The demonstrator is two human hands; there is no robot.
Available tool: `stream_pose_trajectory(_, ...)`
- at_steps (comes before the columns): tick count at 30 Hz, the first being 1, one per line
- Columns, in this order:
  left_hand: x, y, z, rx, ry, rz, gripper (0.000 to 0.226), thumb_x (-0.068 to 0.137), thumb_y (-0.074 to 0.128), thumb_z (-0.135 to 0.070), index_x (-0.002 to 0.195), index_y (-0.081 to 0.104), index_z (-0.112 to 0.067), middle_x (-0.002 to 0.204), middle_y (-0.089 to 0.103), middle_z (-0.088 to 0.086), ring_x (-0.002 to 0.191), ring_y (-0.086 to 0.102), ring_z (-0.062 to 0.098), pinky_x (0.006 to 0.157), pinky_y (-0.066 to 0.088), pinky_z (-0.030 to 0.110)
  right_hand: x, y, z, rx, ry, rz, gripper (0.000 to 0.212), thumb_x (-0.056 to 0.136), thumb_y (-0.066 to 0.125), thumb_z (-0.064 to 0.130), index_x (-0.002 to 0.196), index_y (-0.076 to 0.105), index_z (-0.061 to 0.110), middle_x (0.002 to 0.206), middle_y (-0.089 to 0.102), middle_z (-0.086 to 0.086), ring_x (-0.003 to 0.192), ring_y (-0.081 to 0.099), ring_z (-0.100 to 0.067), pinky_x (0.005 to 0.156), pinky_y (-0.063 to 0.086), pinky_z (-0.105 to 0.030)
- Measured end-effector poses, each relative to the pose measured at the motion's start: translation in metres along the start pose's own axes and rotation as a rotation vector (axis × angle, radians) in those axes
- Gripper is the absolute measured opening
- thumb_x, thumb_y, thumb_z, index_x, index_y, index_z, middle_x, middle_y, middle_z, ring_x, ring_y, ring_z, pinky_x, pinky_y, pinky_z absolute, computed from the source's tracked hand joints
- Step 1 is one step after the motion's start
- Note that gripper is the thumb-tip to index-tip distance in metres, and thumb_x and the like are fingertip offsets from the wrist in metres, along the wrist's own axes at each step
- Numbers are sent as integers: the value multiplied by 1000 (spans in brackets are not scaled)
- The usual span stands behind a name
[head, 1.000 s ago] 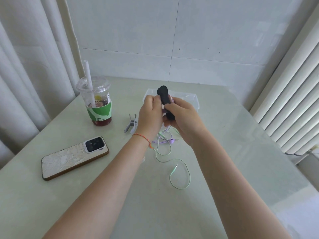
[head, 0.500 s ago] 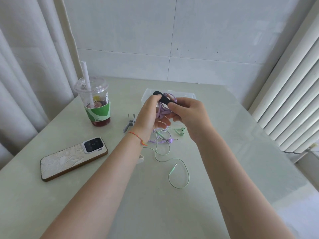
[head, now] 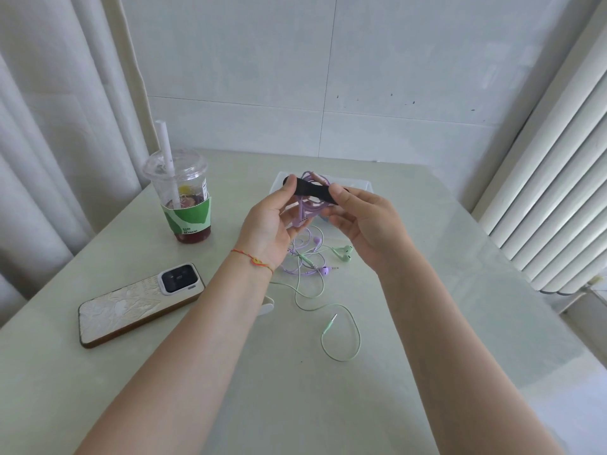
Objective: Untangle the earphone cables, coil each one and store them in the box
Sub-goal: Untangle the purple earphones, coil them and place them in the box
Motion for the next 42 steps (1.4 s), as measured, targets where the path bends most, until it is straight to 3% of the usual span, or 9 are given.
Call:
stream_pose_trajectory(3,1,-1,-4,28,39,-3,17,92,63,-31,92,71,-17,83,70,-3,74,68,11,77,44,31,0,-2,0,24,-12,-23,10,90,64,9,81,67,6,69,70,-4,59,64,-11,58,51,-16)
stream_pose_trajectory(7,3,-4,-6,83,57,-10,18,91,64,-33,94,72,-17,93,68,2,84,66,15,86,50,36,0,-3,1,-7,3,8,9,92,62,9,87,67,4,71,71,-6,60,66,-13,58,52,-18)
stream_pose_trajectory(11,7,-10,-7,210,61,-78,23,92,61,-39,98,72,-19,95,66,5,84,62,18,61,45,22,0,-9,0,-258,10,-9,16,92,65,18,85,64,4,74,66,-13,55,63,-21,51,49,-23)
stream_pose_trajectory(18,14,-25,-11,349,32,-152,28,93,60,-40,92,71,-15,87,70,7,78,65,22,61,43,26,8,-3,4,-701,5,54,11,91,64,14,85,65,4,70,71,-7,50,60,-21,49,45,-25)
stream_pose_trajectory(22,21,-23,-29,438,77,-208,18,93,60,-29,84,70,-17,78,69,3,68,63,19,62,45,27,23,-9,19,-769,-60,-52,9,91,62,9,87,65,1,68,68,-10,37,53,-11,39,38,-19)
stream_pose_trajectory(26,34,-40,-51,807,296,-351,17,87,55,-17,85,70,-26,97,67,3,87,60,20,75,47,28,45,-32,33,-766,-126,-209,7,90,61,9,92,63,2,70,70,-10,42,60,-17,39,39,-21)
stream_pose_trajectory(30,53,-43,-49,1184,374,-328,32,88,51,-15,111,70,-27,126,51,11,119,49,28,102,35,29,68,-44,40,-846,-156,-262,8,92,58,11,96,61,6,74,71,-6,52,66,-23,43,42,-24)
stream_pose_trajectory(36,87,-43,-26,1155,262,-185,27,92,53,-24,115,68,-26,131,55,7,121,51,19,89,31,18,107,-43,33,-1083,-180,-256,4,90,61,19,92,62,17,81,73,-3,72,68,-22,63,49,-27)
stream_pose_trajectory(42,85,-47,-14,1015,310,-219,41,95,53,-18,135,49,-12,137,50,7,129,44,17,91,30,19,125,-27,5,-1457,-33,9,14,85,63,27,94,73,21,88,67,0,75,56,-17,62,41,-25)
Point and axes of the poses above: each hand's wrist, its own x-axis towards the middle knuckle, its own y-axis out of the palm, z = x × y, the point moved 8 cm from there along x, towards the middle knuckle
